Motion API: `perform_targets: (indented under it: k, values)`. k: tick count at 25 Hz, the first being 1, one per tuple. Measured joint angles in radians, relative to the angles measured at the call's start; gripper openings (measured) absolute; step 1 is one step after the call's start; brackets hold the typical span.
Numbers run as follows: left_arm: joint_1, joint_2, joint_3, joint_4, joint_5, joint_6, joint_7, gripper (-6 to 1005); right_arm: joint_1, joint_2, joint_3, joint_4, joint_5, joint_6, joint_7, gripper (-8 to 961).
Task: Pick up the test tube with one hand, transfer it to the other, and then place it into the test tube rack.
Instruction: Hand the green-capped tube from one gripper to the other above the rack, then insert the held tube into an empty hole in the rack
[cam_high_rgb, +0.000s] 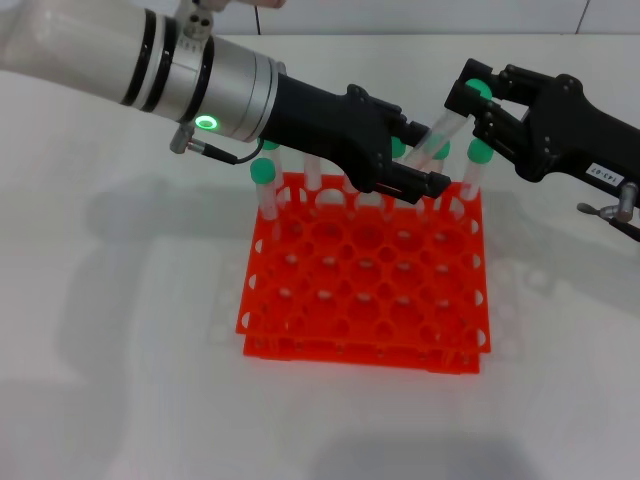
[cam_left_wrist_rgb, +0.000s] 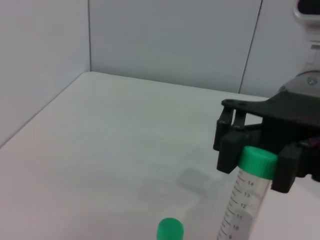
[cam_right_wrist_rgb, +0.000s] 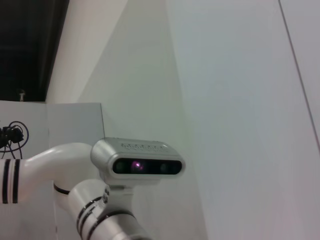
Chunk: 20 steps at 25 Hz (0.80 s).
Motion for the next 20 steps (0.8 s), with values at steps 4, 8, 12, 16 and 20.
perform_targets:
  k: [4, 8, 12, 16, 20]
  values:
    - [0.024, 0.003, 0.004, 0.09, 0.013, 0.042, -0.085, 543, -0.001, -0.003, -0.001, -0.003, 0.01, 0.002, 0.001, 266]
    - [0.084, 0.01, 0.0, 0.263, 0.016, 0.117, -0.178, 731, -0.005, -0.007, -0.003, -0.01, 0.01, 0.002, 0.021, 266]
    - [0.164, 0.011, -0.011, 0.479, 0.015, 0.171, -0.276, 851, -0.007, -0.01, -0.007, -0.019, 0.01, -0.002, 0.041, 266]
    - [0.249, 0.01, -0.013, 0.643, 0.019, 0.18, -0.348, 882, -0.007, -0.011, -0.029, -0.062, 0.002, 0.0, 0.087, 266]
    - [0.317, 0.013, -0.013, 0.712, 0.019, 0.181, -0.379, 879, -0.008, -0.015, -0.071, -0.111, 0.001, 0.005, 0.141, 266]
